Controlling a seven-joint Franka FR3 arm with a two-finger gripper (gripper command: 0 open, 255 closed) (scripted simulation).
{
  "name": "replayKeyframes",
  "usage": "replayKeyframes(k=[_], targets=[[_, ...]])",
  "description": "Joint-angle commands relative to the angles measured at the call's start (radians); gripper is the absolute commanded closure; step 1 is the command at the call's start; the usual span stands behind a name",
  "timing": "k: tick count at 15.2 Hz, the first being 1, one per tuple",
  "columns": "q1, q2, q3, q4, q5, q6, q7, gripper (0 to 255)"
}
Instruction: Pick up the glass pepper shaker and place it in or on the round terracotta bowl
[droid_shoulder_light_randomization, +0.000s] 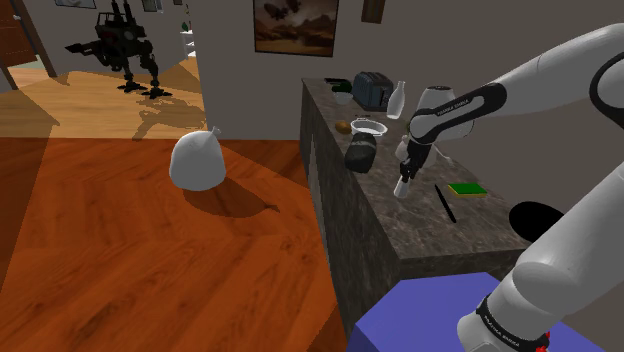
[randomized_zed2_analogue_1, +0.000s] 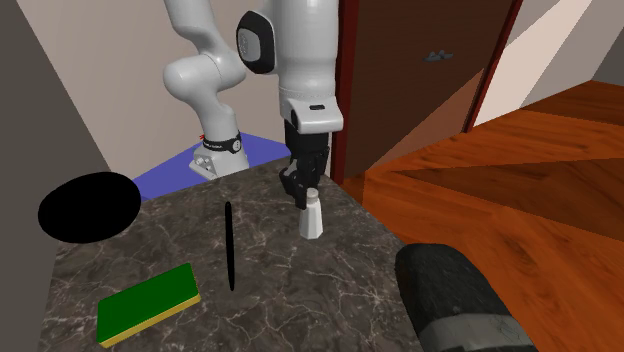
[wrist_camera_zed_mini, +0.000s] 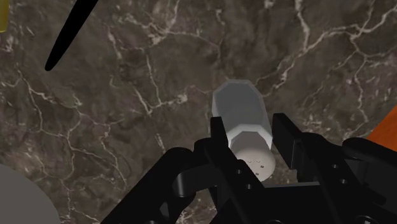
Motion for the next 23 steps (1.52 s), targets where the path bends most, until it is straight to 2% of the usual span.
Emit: replayKeyframes(k=[1,5,23], targets=[[0.000,0.000,0.000,0.000,0.000,0.000,0.000,255],[0.000,0.000,0.000,0.000,0.000,0.000,0.000,255],[0.002,-0.117,0.018,0.139,-0.017,-0.253,0.007,255]])
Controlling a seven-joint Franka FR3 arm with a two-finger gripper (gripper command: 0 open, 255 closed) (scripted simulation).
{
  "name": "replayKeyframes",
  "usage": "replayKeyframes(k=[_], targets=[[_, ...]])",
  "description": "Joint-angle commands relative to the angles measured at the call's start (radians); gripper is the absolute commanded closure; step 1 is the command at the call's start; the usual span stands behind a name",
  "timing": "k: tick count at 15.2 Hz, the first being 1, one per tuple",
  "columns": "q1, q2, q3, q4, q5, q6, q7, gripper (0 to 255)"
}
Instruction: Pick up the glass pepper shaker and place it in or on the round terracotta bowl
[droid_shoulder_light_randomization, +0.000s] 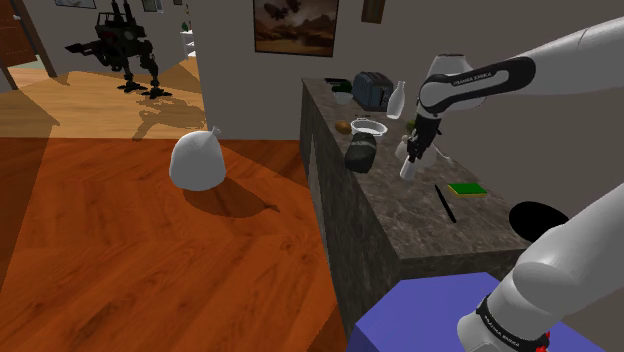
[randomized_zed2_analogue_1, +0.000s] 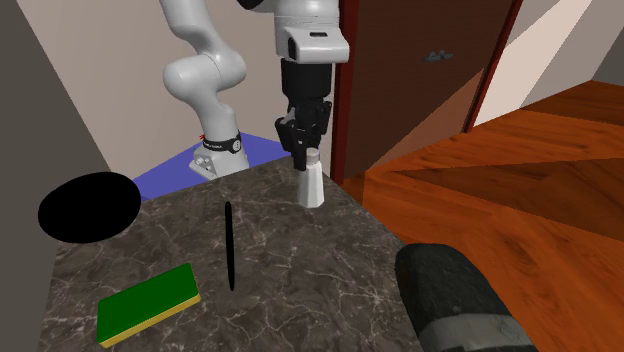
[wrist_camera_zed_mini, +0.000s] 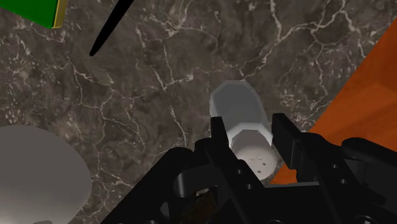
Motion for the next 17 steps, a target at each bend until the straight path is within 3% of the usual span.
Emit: replayKeyframes(k=[1,15,17], targets=[[0.000,-0.007,0.001,0.018,0.000,-0.025,-0.002,255],[0.004,-0.041,0.013,0.170,0.002,-0.210,-0.009,255],[-0.014,-0.096,-0.003,0.125,-0.016,-0.216,-0.034,255]])
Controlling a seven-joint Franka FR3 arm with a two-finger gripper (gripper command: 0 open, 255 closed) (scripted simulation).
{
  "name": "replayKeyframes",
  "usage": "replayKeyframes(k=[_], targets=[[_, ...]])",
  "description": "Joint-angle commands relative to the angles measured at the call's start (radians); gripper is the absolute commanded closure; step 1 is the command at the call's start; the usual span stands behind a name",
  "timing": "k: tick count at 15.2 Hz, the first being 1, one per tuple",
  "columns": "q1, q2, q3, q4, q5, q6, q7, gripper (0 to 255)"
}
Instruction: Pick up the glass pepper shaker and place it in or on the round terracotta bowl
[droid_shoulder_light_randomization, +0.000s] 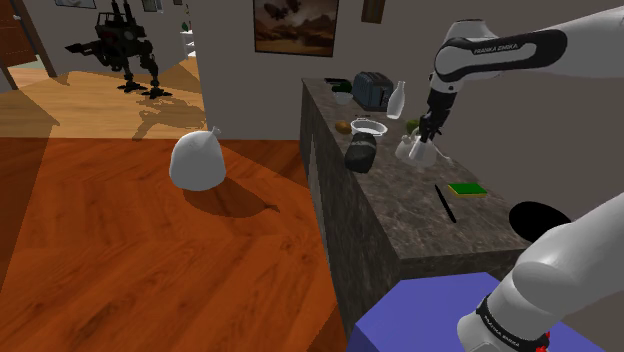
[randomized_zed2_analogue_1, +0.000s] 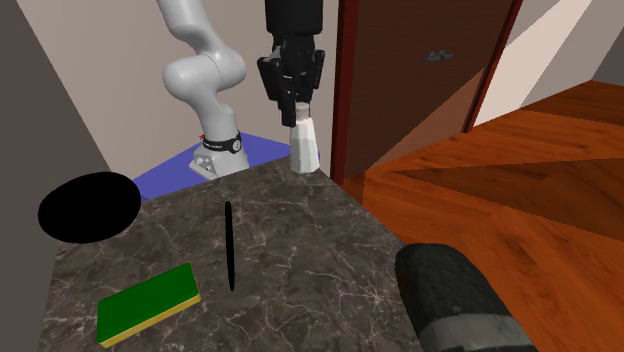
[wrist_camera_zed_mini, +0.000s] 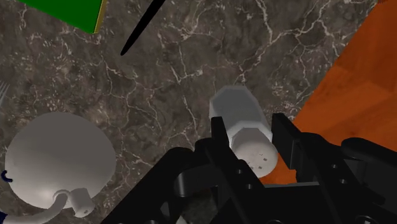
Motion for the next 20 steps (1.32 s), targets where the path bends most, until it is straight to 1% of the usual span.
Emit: replayKeyframes(k=[1,5,10,15,20], targets=[[-0.017,-0.054,-0.014,-0.044,-0.019,-0.006,-0.023,255],[-0.057,-0.156,-0.051,-0.114,-0.060,-0.028,-0.080,255],[-0.112,-0.269,-0.103,-0.175,-0.115,-0.064,-0.161,255],[-0.171,-0.363,-0.162,-0.207,-0.172,-0.107,-0.255,255],[-0.228,-0.432,-0.230,-0.211,-0.230,-0.149,-0.359,255]])
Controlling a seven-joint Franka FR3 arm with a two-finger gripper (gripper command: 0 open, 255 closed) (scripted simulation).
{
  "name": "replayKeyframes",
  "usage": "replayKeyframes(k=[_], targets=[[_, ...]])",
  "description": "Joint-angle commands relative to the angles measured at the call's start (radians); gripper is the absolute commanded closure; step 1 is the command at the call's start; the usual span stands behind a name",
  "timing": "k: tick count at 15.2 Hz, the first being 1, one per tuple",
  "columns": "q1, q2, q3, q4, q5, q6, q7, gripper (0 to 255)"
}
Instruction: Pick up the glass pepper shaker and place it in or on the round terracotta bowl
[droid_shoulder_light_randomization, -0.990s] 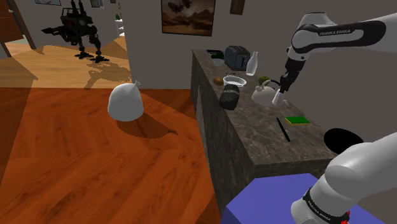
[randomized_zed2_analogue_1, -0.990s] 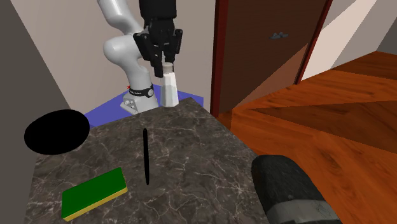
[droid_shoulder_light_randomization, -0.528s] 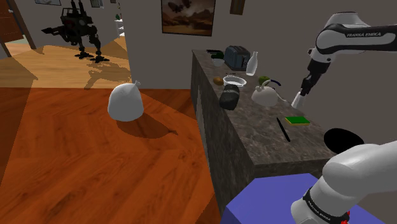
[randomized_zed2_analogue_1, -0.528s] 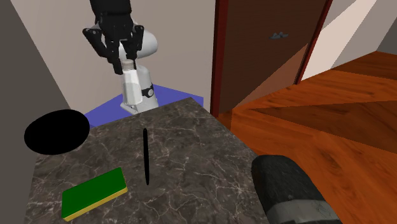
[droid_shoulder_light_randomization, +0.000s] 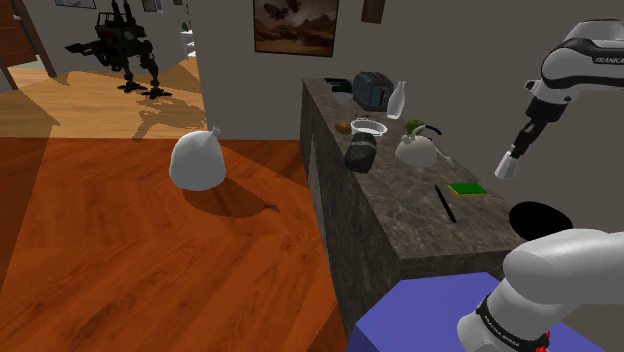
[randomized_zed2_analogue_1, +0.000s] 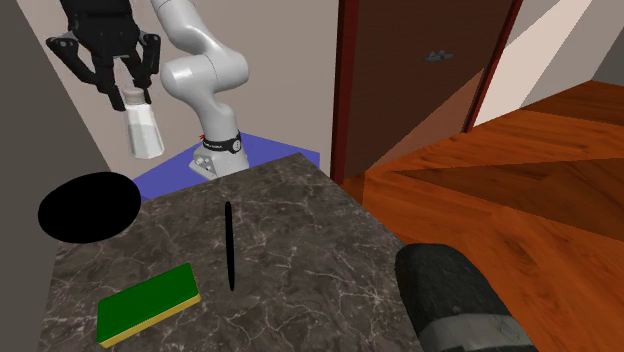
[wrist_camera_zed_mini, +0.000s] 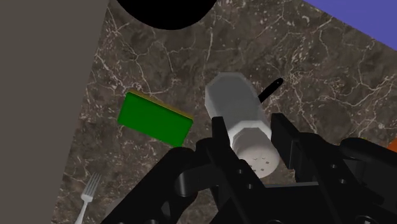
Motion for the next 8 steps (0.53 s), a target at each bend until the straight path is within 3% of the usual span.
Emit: replayKeyframes(k=[1,8], targets=[[-0.019,-0.018,-0.031,0.010,-0.022,-0.017,-0.046,255],[-0.079,-0.064,-0.144,0.060,-0.100,-0.067,-0.206,255]])
